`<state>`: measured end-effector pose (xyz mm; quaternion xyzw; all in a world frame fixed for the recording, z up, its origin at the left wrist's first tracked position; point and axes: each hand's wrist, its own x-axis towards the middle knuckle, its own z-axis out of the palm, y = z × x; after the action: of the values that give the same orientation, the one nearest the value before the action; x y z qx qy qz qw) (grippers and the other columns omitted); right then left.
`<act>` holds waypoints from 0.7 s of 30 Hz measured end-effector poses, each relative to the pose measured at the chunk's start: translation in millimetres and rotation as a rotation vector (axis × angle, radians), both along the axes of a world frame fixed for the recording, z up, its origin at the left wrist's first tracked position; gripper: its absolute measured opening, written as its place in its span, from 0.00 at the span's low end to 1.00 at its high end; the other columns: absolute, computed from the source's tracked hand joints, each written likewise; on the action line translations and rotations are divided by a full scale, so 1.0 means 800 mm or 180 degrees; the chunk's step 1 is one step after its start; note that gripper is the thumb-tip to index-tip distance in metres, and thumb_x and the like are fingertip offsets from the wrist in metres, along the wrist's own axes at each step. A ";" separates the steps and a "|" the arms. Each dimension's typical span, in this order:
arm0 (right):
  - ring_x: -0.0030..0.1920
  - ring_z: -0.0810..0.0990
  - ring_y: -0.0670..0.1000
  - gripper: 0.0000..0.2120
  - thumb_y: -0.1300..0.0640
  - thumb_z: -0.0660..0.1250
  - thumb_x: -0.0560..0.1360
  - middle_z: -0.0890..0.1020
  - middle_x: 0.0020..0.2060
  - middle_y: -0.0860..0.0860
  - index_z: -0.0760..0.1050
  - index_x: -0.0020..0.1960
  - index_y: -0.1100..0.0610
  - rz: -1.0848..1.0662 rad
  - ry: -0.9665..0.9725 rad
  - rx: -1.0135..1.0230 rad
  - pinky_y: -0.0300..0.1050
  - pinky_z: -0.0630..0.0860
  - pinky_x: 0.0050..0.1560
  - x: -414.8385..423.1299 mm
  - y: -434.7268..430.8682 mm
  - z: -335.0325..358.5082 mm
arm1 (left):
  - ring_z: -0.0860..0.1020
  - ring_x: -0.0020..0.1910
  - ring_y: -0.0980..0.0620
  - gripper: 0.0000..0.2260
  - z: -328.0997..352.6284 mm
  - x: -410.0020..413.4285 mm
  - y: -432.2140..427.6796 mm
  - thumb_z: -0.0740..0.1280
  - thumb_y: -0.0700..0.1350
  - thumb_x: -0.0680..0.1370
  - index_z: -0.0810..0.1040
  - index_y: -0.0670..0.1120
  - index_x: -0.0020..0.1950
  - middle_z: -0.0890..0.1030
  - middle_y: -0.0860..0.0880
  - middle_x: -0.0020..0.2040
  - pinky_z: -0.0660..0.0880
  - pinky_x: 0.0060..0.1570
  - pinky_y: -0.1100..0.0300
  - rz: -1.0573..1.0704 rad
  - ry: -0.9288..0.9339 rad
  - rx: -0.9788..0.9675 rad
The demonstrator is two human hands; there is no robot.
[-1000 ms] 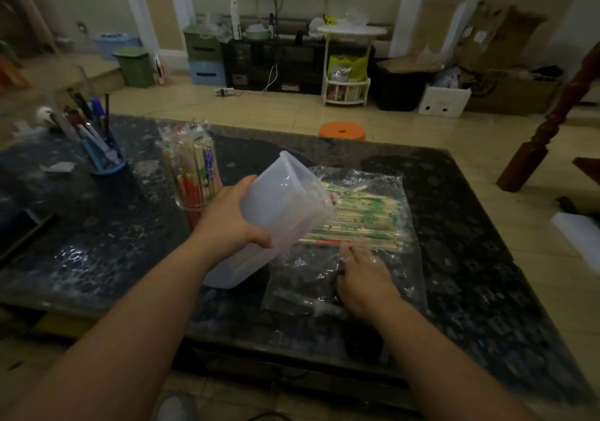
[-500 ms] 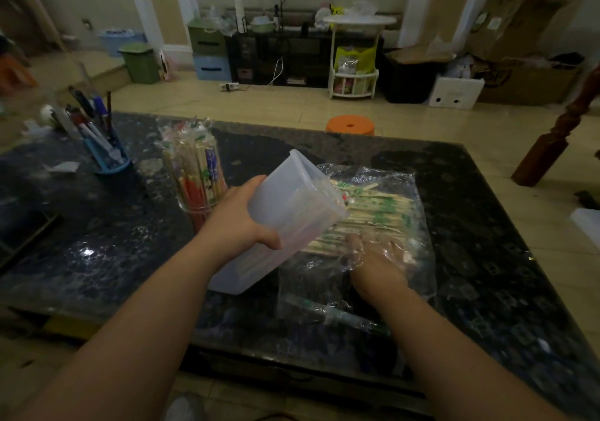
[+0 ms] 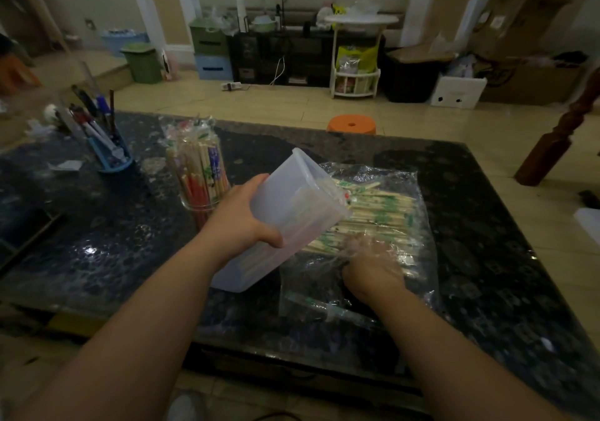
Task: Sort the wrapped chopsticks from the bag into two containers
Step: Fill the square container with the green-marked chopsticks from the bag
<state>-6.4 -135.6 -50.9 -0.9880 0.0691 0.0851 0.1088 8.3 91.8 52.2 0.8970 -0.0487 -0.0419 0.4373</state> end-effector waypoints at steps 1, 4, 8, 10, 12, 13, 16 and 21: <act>0.70 0.67 0.58 0.22 0.55 0.57 0.76 0.71 0.69 0.51 0.69 0.70 0.48 0.0061 -0.0120 -0.0109 0.54 0.62 0.71 0.003 0.001 0.000 | 0.72 0.61 0.47 0.49 0.000 0.000 0.000 0.77 0.53 0.52 0.66 0.63 0.72 0.72 0.52 0.64 0.74 0.59 0.41 -0.0006 -0.0013 0.0007; 0.73 0.62 0.56 0.19 0.53 0.59 0.76 0.69 0.70 0.50 0.72 0.66 0.49 0.0049 -0.0019 -0.0105 0.54 0.55 0.74 0.005 0.005 -0.002 | 0.72 0.61 0.47 0.48 0.000 0.000 -0.001 0.77 0.52 0.53 0.66 0.62 0.72 0.71 0.52 0.64 0.74 0.59 0.41 -0.0018 -0.0023 0.0050; 0.71 0.64 0.57 0.17 0.51 0.59 0.75 0.71 0.69 0.51 0.74 0.63 0.49 0.0020 -0.0096 -0.0196 0.54 0.57 0.73 0.003 0.005 -0.001 | 0.71 0.62 0.47 0.50 -0.001 0.001 -0.002 0.77 0.53 0.52 0.65 0.63 0.73 0.71 0.52 0.65 0.74 0.60 0.41 -0.0016 -0.0013 0.0089; 0.65 0.71 0.57 0.15 0.50 0.62 0.73 0.76 0.63 0.52 0.76 0.58 0.51 0.0012 -0.0166 -0.0193 0.52 0.66 0.68 -0.001 0.006 0.003 | 0.71 0.62 0.47 0.50 -0.002 0.002 -0.001 0.77 0.53 0.52 0.65 0.63 0.73 0.71 0.52 0.65 0.73 0.60 0.40 -0.0014 -0.0001 0.0089; 0.58 0.76 0.57 0.12 0.51 0.63 0.73 0.79 0.55 0.53 0.77 0.54 0.53 0.0086 -0.0311 -0.0209 0.49 0.73 0.61 -0.007 0.006 0.009 | 0.70 0.62 0.47 0.49 -0.003 0.001 -0.001 0.78 0.52 0.53 0.65 0.64 0.73 0.70 0.52 0.65 0.73 0.61 0.40 -0.0012 -0.0002 0.0078; 0.55 0.78 0.57 0.10 0.53 0.63 0.74 0.81 0.53 0.53 0.77 0.54 0.53 0.0177 -0.0408 -0.0257 0.49 0.75 0.58 -0.009 0.006 0.011 | 0.70 0.62 0.47 0.49 -0.003 0.001 0.000 0.78 0.52 0.53 0.64 0.64 0.73 0.70 0.52 0.65 0.73 0.61 0.40 -0.0010 -0.0011 0.0077; 0.54 0.78 0.56 0.08 0.54 0.61 0.79 0.81 0.53 0.53 0.73 0.58 0.52 0.0474 -0.0621 -0.0320 0.49 0.74 0.56 -0.015 0.007 0.009 | 0.70 0.63 0.47 0.47 -0.002 0.000 0.001 0.80 0.48 0.57 0.64 0.63 0.73 0.69 0.52 0.65 0.72 0.61 0.40 -0.0048 -0.0026 0.0083; 0.59 0.75 0.56 0.12 0.55 0.63 0.79 0.75 0.59 0.52 0.73 0.63 0.51 0.0586 -0.0351 -0.0436 0.50 0.70 0.58 -0.034 0.011 0.010 | 0.69 0.63 0.47 0.46 0.000 -0.003 0.002 0.80 0.43 0.62 0.63 0.61 0.75 0.67 0.51 0.66 0.71 0.60 0.44 -0.0104 -0.0062 0.0101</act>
<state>-33.8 -126.6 -42.7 -0.9985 -0.0223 0.0354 0.0364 6.1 93.2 52.3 0.9033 -0.0668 -0.0410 0.4218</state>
